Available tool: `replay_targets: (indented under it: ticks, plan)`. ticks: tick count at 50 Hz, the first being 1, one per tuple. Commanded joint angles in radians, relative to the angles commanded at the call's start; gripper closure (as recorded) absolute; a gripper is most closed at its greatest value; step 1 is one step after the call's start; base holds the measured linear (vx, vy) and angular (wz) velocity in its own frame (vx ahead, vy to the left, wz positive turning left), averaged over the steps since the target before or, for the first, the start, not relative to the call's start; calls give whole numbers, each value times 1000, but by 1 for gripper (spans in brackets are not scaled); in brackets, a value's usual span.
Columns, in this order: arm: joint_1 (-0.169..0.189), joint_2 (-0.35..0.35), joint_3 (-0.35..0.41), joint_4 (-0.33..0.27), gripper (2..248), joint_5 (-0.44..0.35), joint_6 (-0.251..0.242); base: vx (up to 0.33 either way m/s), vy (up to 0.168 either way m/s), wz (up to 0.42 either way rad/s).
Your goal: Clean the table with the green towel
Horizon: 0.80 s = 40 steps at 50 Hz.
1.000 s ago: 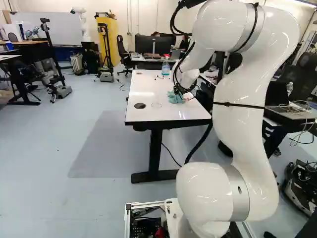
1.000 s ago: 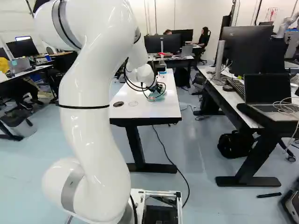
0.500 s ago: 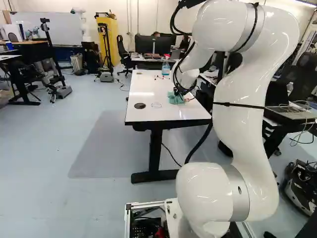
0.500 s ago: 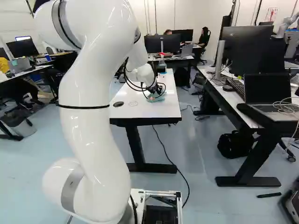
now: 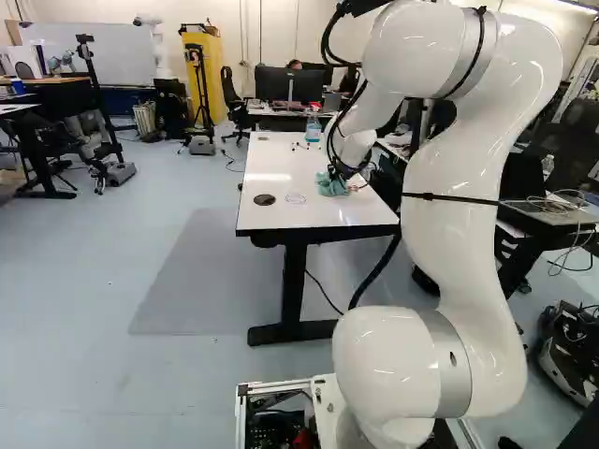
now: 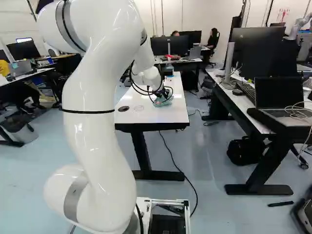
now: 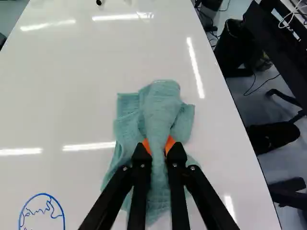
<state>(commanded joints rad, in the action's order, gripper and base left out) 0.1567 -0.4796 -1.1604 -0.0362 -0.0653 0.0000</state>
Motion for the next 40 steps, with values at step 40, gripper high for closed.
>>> replay_targets:
  ticks: [40]
  plan:
    - [-84, -79, -105, 0, 203, 0, 0, 0, 0, 0]
